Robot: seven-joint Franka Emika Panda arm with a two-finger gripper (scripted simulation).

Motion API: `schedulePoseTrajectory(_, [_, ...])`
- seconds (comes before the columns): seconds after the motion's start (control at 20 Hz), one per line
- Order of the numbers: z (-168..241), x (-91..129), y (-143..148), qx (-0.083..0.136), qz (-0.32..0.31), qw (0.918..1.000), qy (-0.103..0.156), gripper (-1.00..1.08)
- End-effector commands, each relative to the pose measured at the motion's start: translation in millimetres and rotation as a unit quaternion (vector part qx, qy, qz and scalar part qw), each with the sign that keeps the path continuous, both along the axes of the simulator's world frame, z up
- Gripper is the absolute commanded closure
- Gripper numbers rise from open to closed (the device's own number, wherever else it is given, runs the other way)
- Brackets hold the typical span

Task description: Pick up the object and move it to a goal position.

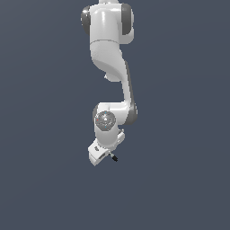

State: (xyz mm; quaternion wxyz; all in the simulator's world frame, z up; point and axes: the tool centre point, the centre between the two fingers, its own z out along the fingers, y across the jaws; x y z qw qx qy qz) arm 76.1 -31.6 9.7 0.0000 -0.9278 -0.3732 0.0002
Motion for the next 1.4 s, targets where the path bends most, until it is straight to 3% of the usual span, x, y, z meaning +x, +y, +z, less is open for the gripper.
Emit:
schedulePoseTrajectory(0.0, [0, 0, 0, 0.000, 0.000, 1.0000, 0.000, 1.08])
schedulePoseTrajectory(0.65, [16, -26, 14, 0.000, 0.000, 1.0000, 0.000, 1.08])
schedulePoseTrajectory(1.35, [64, -101, 54, -0.001, 0.000, 1.0000, 0.000, 1.08])
